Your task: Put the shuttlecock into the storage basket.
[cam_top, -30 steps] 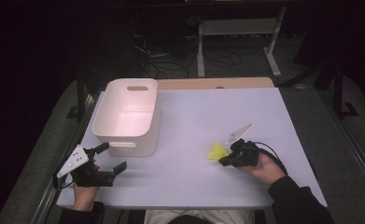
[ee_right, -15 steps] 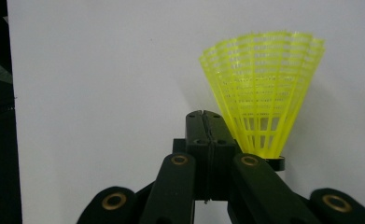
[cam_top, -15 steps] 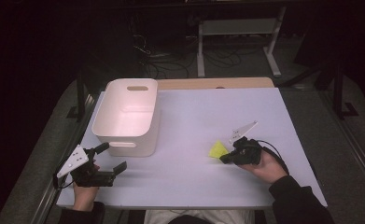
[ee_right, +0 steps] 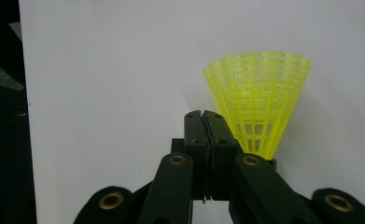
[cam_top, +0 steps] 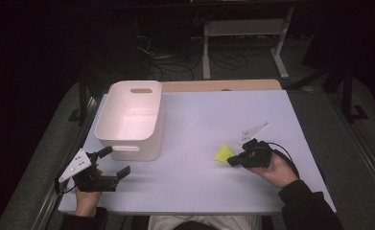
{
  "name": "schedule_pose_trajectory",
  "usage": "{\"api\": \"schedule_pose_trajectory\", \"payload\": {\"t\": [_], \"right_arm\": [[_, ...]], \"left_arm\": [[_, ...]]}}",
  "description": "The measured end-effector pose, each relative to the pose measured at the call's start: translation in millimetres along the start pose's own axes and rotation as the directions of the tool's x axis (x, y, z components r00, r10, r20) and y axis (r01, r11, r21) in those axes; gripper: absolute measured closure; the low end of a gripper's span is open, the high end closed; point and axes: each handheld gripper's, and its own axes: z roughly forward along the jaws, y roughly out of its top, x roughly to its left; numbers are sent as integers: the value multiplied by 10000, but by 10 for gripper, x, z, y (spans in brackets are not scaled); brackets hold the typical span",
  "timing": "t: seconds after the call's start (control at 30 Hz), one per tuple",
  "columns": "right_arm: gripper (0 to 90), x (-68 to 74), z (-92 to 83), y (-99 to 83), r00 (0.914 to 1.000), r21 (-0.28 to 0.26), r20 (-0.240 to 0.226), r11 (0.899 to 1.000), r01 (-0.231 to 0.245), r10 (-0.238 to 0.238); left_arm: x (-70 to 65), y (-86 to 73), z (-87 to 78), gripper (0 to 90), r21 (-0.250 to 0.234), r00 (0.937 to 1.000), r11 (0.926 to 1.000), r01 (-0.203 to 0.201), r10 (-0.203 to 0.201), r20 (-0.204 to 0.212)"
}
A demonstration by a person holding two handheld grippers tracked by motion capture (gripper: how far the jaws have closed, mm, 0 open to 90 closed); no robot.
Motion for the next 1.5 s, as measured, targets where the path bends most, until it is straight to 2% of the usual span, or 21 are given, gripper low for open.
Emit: {"api": "schedule_pose_trajectory", "payload": {"t": [0.13, 0.27, 0.3, 0.33, 0.37, 0.47, 0.53, 0.77, 0.83, 0.87, 0.9, 1.1, 1.17, 1.5], "right_arm": [[848, 8, -47, 10, 10000, -100, 29, 9999, 62, -62], [795, 1, -93, 18, 9998, -59, -21, 9998, -188, 188], [737, -9, -109, 23, 9996, -16, -1, 9996, -278, 278], [737, -9, -109, 23, 9996, -16, -1, 9996, -278, 278], [697, -12, -118, 27, 9995, -10, 62, 9995, -314, 314], [593, -1, -156, 48, 9989, -9, 422, 9998, -186, 186], [571, 5, -165, 55, 9987, 26, 490, 9999, -161, 159], [376, -7, -200, 78, 9969, 141, 710, 9993, -341, 330], [354, -10, -203, 78, 9969, 167, 702, 9991, -382, 370], [311, -17, -206, 76, 9967, 202, 695, 9988, -444, 429], [230, -26, -212, 73, 9952, 141, 836, 9986, -518, 504], [8, -41, -213, 69, 9911, 6, 1176, 9980, -634, 629], [0, -48, -203, 66, 9885, 45, 1330, 9973, -730, 717], [0, -93, -172, -6, 9876, 65, 1350, 9966, -818, 802]], "left_arm": [[1, 0, 1, 0, 19, 10000, 10000, -8, 8, 5], [1, 0, 0, 0, 5, 10000, 10000, -5, 5, -3], [0, 0, 0, 0, -3, 10000, 10000, -2, 2, -2], [0, 0, 0, 0, 3, 10000, 10000, -6, 6, 2], [0, 0, 0, 0, -2, 10000, 10000, -1, 1, 1], [1, 0, 0, 0, 7, 10000, 10000, -9, 9, 2], [1, 0, 1, 0, 12, 10000, 10000, -13, 13, 6], [0, 0, 0, 0, 2, 10000, 10000, -7, 7, -4], [0, 0, -1, 0, 4, 10000, 10000, -7, 7, -6], [0, 0, -1, 0, 2, 10000, 10000, -7, 7, -5], [0, 0, 0, 0, 4, 10000, 10000, -7, 7, -2], [0, 0, 0, 0, 12, 10000, 10000, -7, 7, -3], [0, 0, 1, 0, 9, 10000, 10000, -1, 1, -1], [-1, -2, 12, 0, 13, 10000, 10000, 29, -29, 37]]}}
